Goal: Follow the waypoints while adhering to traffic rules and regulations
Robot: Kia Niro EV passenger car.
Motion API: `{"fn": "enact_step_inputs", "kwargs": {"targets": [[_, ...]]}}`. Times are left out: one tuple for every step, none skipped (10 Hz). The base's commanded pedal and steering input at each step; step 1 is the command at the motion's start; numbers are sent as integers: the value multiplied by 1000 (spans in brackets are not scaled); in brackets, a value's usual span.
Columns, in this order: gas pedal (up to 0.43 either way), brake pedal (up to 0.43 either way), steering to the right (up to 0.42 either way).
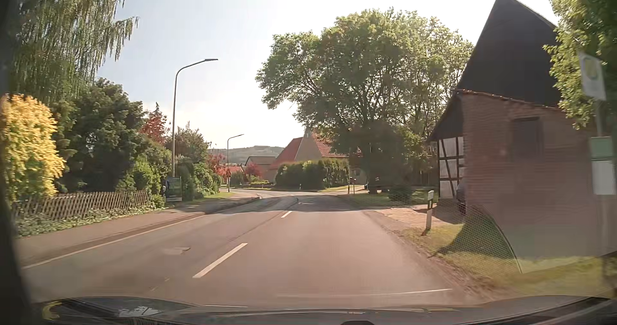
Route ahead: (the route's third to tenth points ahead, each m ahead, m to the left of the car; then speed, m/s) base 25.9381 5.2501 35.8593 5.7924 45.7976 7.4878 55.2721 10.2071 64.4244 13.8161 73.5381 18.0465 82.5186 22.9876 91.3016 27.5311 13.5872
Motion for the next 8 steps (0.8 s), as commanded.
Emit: {"fn": "enact_step_inputs", "kwargs": {"targets": [[150, 0, 5], [150, 0, 4], [150, 0, 4], [150, 0, 0], [150, 0, -5], [150, 0, -11], [150, 0, -13], [150, 0, -13]]}}
